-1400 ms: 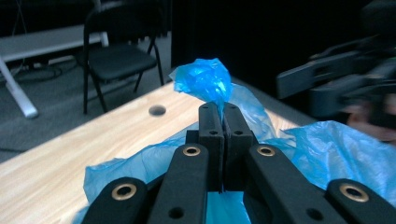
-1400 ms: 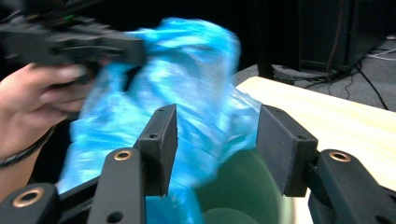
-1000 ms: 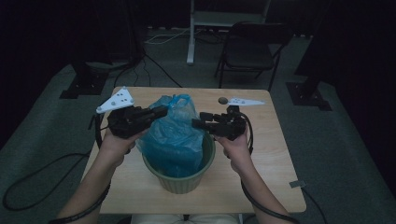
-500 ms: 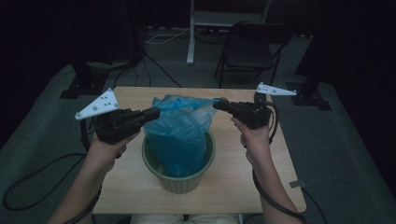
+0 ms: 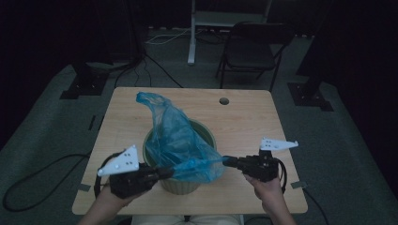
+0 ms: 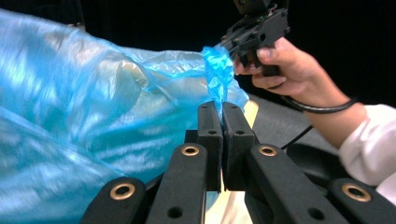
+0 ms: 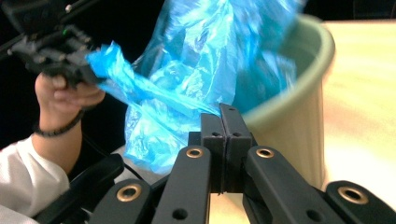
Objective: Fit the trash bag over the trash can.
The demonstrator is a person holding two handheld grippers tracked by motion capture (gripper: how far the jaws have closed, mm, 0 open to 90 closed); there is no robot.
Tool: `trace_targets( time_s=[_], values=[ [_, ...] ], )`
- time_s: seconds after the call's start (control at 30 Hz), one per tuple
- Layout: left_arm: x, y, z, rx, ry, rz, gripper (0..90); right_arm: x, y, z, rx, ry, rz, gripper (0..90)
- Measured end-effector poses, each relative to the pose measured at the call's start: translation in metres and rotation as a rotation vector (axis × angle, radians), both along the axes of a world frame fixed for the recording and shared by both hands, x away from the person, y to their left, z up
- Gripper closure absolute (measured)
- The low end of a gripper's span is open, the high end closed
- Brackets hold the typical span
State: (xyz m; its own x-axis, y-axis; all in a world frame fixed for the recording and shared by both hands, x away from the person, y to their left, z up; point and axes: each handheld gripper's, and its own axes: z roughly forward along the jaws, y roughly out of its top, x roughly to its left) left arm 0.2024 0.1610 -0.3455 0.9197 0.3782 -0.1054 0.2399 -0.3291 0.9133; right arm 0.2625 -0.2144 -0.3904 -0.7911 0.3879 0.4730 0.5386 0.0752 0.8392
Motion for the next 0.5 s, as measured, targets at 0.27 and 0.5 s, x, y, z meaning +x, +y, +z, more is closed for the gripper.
trace_targets(
  time_s=[0.27, 0.5],
  values=[
    [-0.014, 0.002, -0.039, 0.019, 0.051, 0.024, 85.9, -0.007, 0.000, -0.040, -0.076, 0.075, -0.036, 87.5],
    [-0.005, 0.026, -0.059, -0.028, 0.131, 0.101, 87.2, 0.009, -0.013, -0.060, -0.095, 0.150, -0.102, 76.3]
  ],
)
